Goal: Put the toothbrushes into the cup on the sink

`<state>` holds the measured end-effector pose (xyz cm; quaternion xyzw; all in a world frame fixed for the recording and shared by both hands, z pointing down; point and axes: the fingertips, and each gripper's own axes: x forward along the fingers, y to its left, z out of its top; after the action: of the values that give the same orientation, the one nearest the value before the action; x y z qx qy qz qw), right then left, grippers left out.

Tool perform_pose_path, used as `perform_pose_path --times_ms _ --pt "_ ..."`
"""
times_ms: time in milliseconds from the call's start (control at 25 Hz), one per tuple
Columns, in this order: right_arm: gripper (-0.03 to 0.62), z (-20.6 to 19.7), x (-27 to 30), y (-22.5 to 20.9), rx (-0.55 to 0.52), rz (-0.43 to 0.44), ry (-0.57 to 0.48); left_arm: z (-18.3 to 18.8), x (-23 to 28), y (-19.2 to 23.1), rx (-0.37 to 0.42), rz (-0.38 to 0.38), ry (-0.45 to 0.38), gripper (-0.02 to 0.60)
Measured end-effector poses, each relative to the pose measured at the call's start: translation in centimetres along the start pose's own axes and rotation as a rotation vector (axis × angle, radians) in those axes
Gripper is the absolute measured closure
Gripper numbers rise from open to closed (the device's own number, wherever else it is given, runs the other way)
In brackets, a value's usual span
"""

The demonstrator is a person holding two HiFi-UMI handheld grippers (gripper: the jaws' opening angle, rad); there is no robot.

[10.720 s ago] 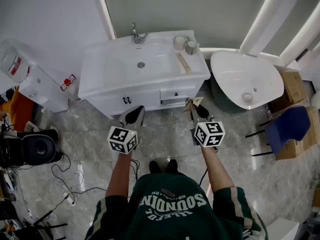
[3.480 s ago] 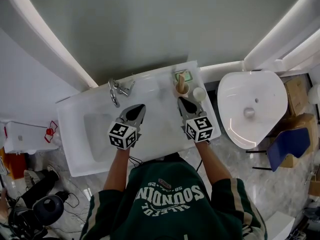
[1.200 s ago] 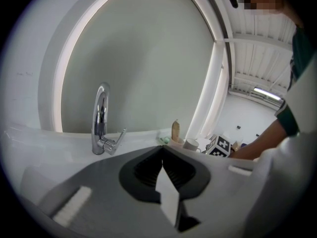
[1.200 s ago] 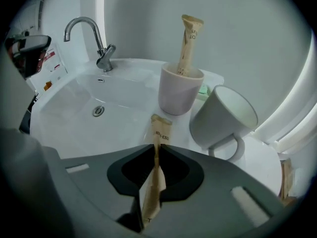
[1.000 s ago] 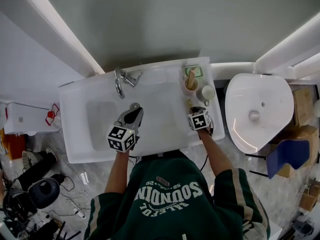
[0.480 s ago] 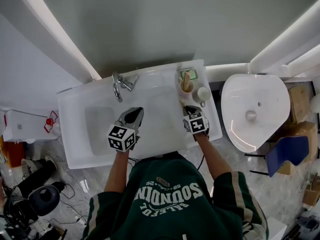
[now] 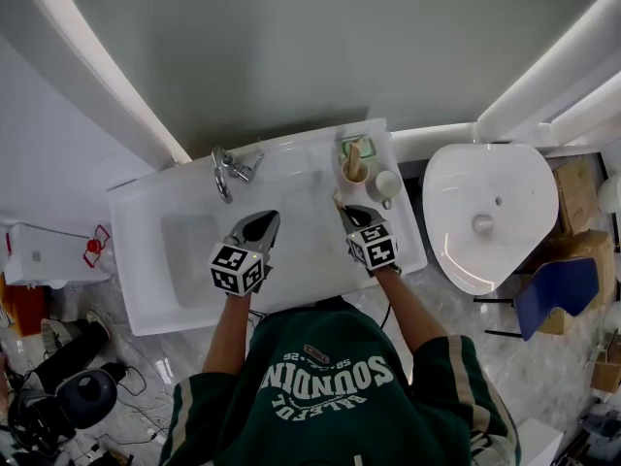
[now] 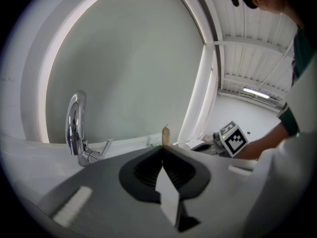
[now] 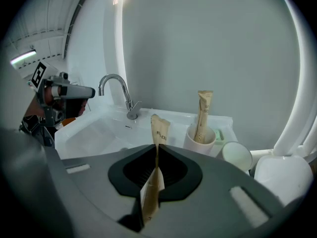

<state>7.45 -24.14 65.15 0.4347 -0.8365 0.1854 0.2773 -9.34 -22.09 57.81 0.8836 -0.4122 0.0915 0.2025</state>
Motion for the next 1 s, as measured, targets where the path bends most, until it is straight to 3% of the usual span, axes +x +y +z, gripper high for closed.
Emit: perform_pose_path --times_ms 280,640,800,1000 --pt "0.574 5.9 -2.9 -1.7 0.027 0.064 -0.216 0.1 0.2 -0.4 -0.001 0.005 0.000 0.531" --pt "0.574 11.4 -5.7 -9.4 0.082 -0.058 -0.385 0.0 0.3 -0.8 -0.004 0.029 0.004 0.530" --pt "0.574 11.9 -6.0 -13.8 0.176 -0.128 -0.404 -0.1 0.4 -0.8 -0.007 0.041 0.006 0.531" --pt "0.574 11.4 -5.8 -16.9 0.253 -0.146 -0.444 -0.4 0.1 -0.8 -0.013 0.064 0.011 0.530"
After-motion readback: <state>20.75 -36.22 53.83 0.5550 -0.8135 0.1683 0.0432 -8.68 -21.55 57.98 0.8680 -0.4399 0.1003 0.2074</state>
